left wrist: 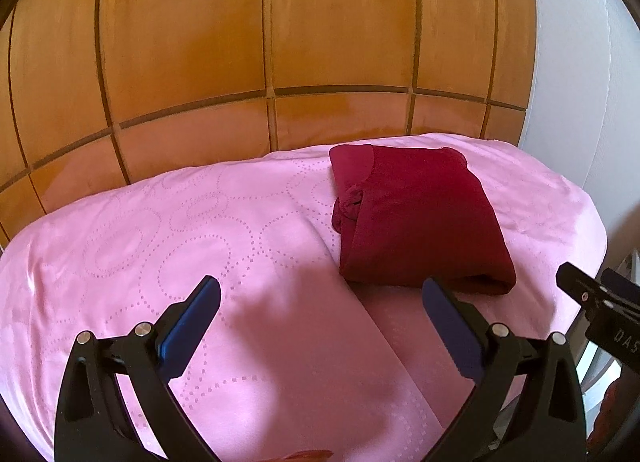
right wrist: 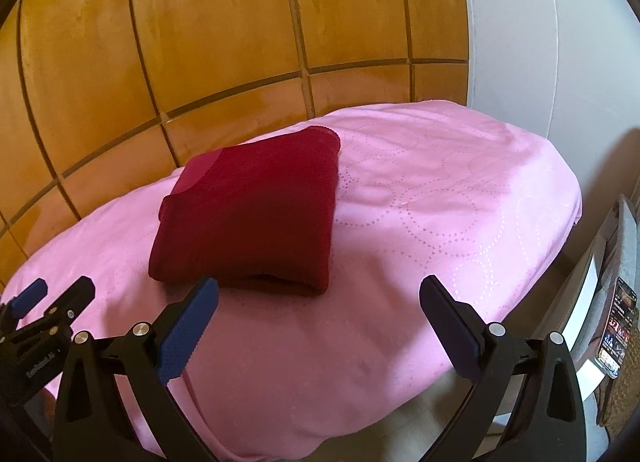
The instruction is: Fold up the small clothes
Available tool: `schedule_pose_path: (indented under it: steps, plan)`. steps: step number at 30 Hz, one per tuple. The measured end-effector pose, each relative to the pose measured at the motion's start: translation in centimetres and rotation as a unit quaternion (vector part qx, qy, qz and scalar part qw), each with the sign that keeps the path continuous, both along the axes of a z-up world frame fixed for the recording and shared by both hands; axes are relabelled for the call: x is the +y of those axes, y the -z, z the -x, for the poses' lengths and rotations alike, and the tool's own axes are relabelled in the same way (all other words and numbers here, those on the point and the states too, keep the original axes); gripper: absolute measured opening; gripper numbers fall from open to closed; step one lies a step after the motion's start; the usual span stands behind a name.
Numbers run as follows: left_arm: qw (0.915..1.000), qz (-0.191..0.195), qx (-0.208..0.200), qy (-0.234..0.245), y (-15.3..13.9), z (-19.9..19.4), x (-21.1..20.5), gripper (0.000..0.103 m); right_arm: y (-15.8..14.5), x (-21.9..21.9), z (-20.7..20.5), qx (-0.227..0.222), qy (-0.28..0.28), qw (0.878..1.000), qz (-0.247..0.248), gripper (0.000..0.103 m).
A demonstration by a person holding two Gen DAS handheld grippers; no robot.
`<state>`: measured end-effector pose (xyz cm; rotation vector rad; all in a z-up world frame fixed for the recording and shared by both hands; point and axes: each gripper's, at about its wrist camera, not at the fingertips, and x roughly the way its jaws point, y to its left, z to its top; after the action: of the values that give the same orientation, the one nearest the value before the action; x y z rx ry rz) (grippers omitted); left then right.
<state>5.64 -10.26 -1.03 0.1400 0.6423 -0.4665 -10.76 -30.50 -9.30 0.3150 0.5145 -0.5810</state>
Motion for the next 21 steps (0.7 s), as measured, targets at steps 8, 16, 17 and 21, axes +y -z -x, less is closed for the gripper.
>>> schedule_pose_path:
  steps: [8,16,17,21]
  plan:
    - [0.9999,0.002,0.01,-0.002,0.0,-0.2,0.46,0.101,-0.13,0.27,0.05,0.002,-0.001,1.0,0.008,0.099]
    - [0.9999,0.003,0.01,-0.003,-0.07,-0.1,0.39,0.101,-0.21,0.23,-0.11,0.002,-0.004,1.0,0.012,0.099]
    - [0.9999,0.003,0.01,-0.003,-0.06,-0.13,0.4,0.101,-0.21,0.28,-0.12,0.002,-0.004,1.0,0.011,0.099]
    - [0.9999,0.004,0.012,-0.003,-0.09,-0.09,0.41,0.101,-0.21,0.35,-0.05,0.002,-0.003,1.0,0.01,0.099]
